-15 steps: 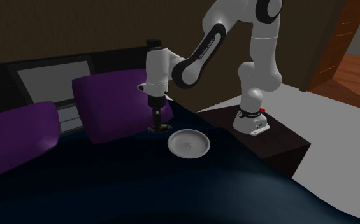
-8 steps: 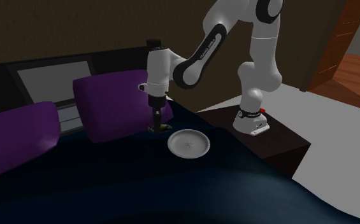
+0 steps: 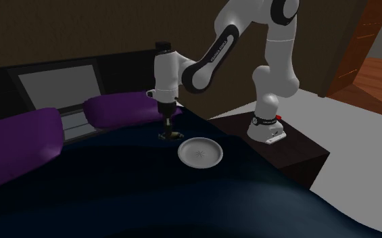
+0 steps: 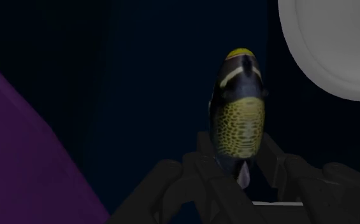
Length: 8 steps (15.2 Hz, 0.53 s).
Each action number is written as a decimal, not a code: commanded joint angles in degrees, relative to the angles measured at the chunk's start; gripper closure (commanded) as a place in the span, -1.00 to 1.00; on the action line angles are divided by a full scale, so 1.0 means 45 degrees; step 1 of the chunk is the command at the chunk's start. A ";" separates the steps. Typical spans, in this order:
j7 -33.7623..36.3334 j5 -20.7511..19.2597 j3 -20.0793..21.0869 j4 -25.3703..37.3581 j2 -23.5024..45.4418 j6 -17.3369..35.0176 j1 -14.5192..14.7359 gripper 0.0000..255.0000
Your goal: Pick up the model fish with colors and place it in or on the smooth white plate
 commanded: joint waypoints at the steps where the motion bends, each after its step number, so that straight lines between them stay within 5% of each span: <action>1: 0.0046 -0.0021 -0.0006 0.0093 -0.0199 -0.0360 -0.0003 1.00; 8: 0.0158 -0.0084 -0.0024 0.0536 -0.0906 -0.1507 -0.0019 1.00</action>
